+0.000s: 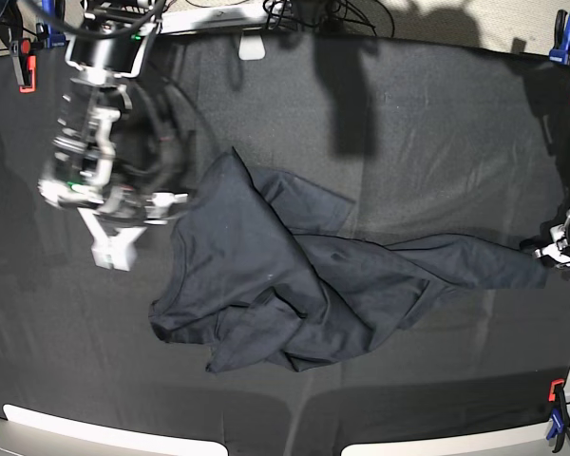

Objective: Layout the t-shirt on the table in an organized manner, then fold the t-shirt properly
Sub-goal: 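Grasp the shirt with the right gripper and lift, stretching it between grippers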

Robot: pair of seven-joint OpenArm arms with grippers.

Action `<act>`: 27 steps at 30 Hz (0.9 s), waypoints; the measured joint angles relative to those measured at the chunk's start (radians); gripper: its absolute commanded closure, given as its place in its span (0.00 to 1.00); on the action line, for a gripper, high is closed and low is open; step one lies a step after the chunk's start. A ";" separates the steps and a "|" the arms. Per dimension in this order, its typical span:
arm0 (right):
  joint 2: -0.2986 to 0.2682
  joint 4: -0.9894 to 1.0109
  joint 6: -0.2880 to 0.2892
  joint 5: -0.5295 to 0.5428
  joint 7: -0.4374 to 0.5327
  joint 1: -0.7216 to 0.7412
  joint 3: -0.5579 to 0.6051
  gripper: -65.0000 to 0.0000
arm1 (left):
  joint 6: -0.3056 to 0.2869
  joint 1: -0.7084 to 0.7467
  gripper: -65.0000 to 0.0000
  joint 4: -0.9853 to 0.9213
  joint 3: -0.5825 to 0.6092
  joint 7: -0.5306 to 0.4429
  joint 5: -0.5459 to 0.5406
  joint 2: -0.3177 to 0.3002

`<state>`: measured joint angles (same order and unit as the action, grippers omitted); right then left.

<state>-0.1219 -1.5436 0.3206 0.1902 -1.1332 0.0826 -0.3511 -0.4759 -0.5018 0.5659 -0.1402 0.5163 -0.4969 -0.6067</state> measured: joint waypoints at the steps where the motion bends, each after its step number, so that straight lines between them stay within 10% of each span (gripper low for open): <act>1: -0.001 0.000 0.011 0.053 -0.001 -0.002 -0.018 0.54 | 0.000 0.000 1.00 0.000 0.000 0.000 0.000 0.000; 19: 0.169 0.023 0.038 0.090 0.010 0.000 -0.017 0.55 | -0.031 0.000 1.00 0.000 0.000 0.007 -0.023 0.000; 27: 0.192 0.026 0.047 0.086 0.014 -0.002 -0.017 1.00 | -0.031 0.000 1.00 0.000 0.000 0.007 -0.023 0.000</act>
<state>0.0704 -1.5181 0.3676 0.2764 -1.1187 0.0803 -0.3683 -0.5064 -0.5018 0.5659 -0.1402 0.5236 -0.5198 -0.6071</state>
